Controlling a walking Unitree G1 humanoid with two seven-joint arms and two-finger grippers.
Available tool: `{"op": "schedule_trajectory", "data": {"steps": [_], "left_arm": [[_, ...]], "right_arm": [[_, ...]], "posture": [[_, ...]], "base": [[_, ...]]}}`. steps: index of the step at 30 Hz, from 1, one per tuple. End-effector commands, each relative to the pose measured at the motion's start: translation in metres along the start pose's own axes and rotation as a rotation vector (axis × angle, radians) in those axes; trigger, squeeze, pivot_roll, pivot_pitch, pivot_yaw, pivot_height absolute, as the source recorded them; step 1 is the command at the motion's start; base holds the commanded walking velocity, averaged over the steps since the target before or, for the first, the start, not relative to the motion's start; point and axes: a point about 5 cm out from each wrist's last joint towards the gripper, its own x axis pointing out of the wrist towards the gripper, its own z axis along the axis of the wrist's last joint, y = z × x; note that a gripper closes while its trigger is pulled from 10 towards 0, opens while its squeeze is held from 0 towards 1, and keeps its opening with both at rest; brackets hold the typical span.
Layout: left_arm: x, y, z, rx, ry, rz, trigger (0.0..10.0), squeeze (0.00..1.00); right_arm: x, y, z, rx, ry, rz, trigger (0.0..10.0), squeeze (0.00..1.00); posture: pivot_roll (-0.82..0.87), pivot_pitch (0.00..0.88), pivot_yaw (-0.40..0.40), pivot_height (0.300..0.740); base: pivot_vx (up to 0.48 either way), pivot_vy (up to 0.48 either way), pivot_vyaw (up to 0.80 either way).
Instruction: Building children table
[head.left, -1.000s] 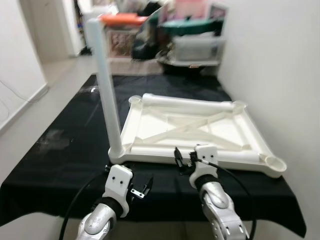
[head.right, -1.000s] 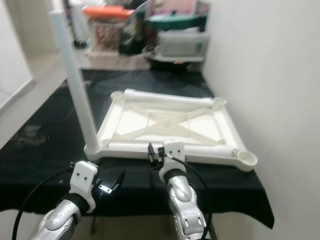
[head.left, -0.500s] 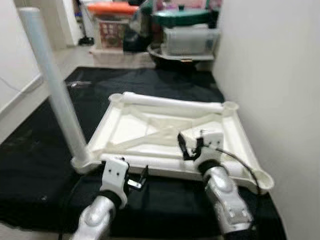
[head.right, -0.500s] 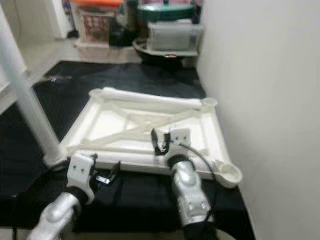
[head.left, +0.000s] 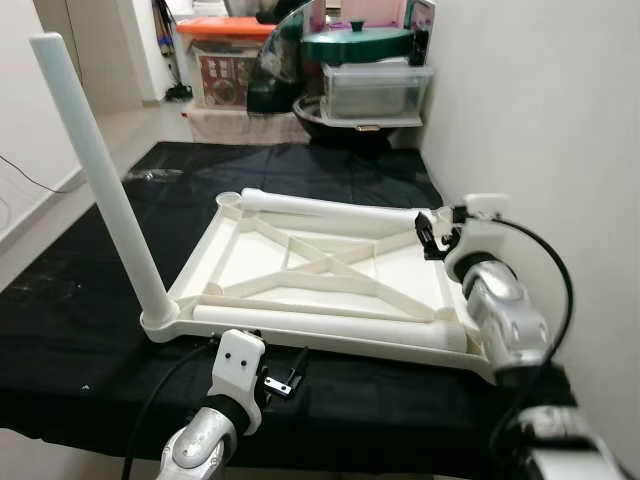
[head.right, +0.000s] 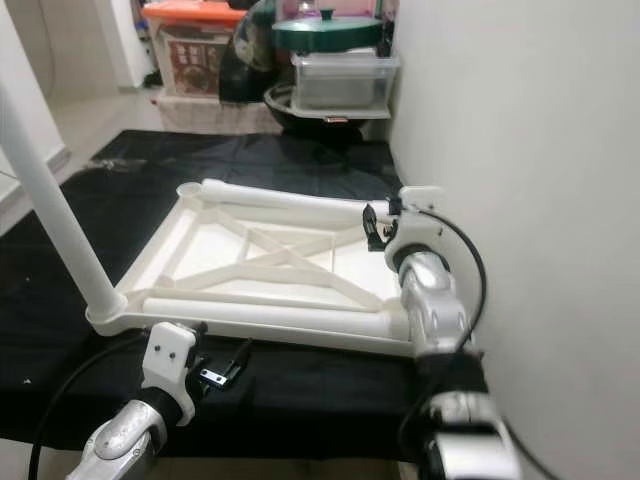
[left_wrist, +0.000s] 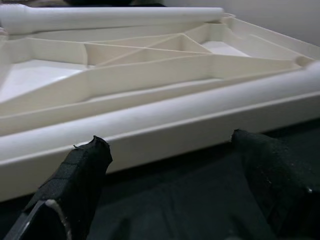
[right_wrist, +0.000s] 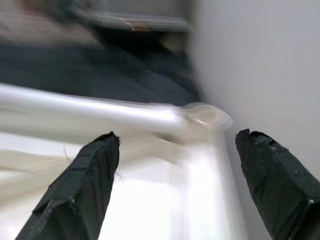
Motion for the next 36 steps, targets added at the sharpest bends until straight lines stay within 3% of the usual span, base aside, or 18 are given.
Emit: {"op": "schedule_trajectory", "data": {"steps": [1,3,9,17,22,23,24,25,32,33,36], "left_arm": [[-0.002,0.0,0.0,0.003,0.009,0.0,10.0,0.0],[-0.004,-0.003,0.002,0.011,0.003,-0.005,10.0,0.0],[-0.01,-0.006,0.004,0.017,0.004,-0.011,10.0,0.0],[-0.016,-0.008,0.007,0.01,0.002,-0.015,10.0,0.0],[-0.017,-0.008,0.008,0.008,0.001,-0.014,10.0,0.0],[-0.018,-0.009,0.008,0.007,0.0,-0.014,10.0,0.0],[-0.018,-0.009,0.008,0.007,0.002,-0.014,10.0,0.0],[-0.018,-0.009,0.008,0.006,0.003,-0.012,10.0,0.0],[-0.018,-0.009,0.007,0.006,0.017,-0.011,10.0,0.0],[-0.018,-0.009,0.007,0.005,0.017,-0.011,10.0,0.0],[-0.018,-0.009,0.007,0.003,0.018,-0.011,10.0,0.0]], "right_arm": [[0.001,-0.001,-0.007,-0.011,0.05,-0.024,10.0,0.0],[0.008,-0.025,-0.016,-0.029,0.216,-0.092,10.0,0.0],[0.01,-0.045,-0.025,0.031,0.371,-0.113,10.0,0.0],[0.004,-0.048,-0.049,0.109,0.531,-0.087,10.0,0.0],[0.002,-0.05,-0.053,0.102,0.553,-0.088,10.0,0.0],[0.001,-0.049,-0.055,0.117,0.563,-0.076,9.2,0.0],[0.001,-0.049,-0.055,0.121,0.572,-0.066,6.4,0.0],[0.001,-0.047,-0.056,0.125,0.578,-0.042,0.0,0.0],[0.005,-0.035,-0.047,0.153,0.558,0.094,0.0,0.0],[0.006,-0.03,-0.044,0.152,0.554,0.15,5.8,0.0],[0.007,-0.022,-0.04,0.148,0.553,0.224,5.8,0.0]], "posture": [[0.1,0.071,-0.031,0.74],[0.11,0.096,-0.038,0.74],[0.12,0.121,-0.034,0.74],[0.13,0.149,-0.033,0.74],[0.13,0.154,-0.033,0.74],[0.12,0.152,-0.035,0.74],[0.12,0.154,-0.036,0.74],[0.12,0.153,-0.038,0.74],[0.12,0.15,-0.04,0.74],[0.12,0.148,-0.04,0.74],[0.12,0.148,-0.04,0.74]], "base": [[0.0,0.0,0.0],[0.0,0.0,0.0],[0.0,0.0,0.0],[0.0,0.0,0.0],[0.0,0.0,0.0],[0.0,0.0,0.0],[0.0,0.0,0.0],[0.0,0.0,0.0],[0.0,0.0,0.0],[0.0,0.0,0.0],[0.0,0.0,0.0]]}}
